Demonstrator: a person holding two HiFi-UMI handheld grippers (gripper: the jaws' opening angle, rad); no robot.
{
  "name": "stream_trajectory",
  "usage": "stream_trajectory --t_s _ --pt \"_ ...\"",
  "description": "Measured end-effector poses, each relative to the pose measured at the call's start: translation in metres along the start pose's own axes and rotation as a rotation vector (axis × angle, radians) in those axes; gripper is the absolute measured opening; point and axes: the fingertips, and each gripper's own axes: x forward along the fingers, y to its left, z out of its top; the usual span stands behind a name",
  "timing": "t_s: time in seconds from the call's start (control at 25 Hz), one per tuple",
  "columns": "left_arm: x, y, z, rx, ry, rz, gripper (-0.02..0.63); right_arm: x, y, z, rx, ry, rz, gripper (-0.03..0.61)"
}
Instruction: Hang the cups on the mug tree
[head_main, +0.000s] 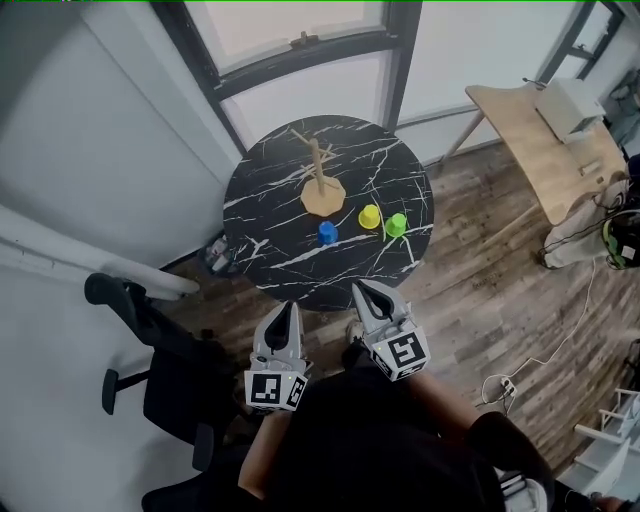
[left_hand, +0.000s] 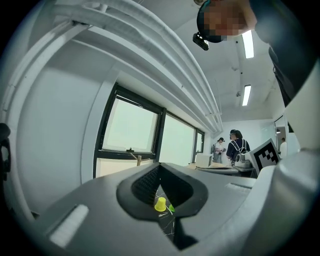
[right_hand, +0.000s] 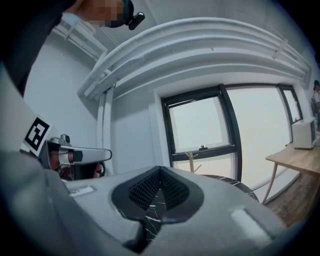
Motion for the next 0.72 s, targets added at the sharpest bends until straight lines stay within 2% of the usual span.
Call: stream_trajectory --t_s 0.44,0.72 --pt "0.058 0.03 -0.014 0.0 0.047 0.022 0.0 0.053 -0.043 -0.03 0.026 0.063 -0.001 0.0" --pt "0.097 0.07 -0.024 -0.032 0.07 -0.051 0.0 0.095 -0.047 -0.047 0.002 0.125 -0.058 0.0"
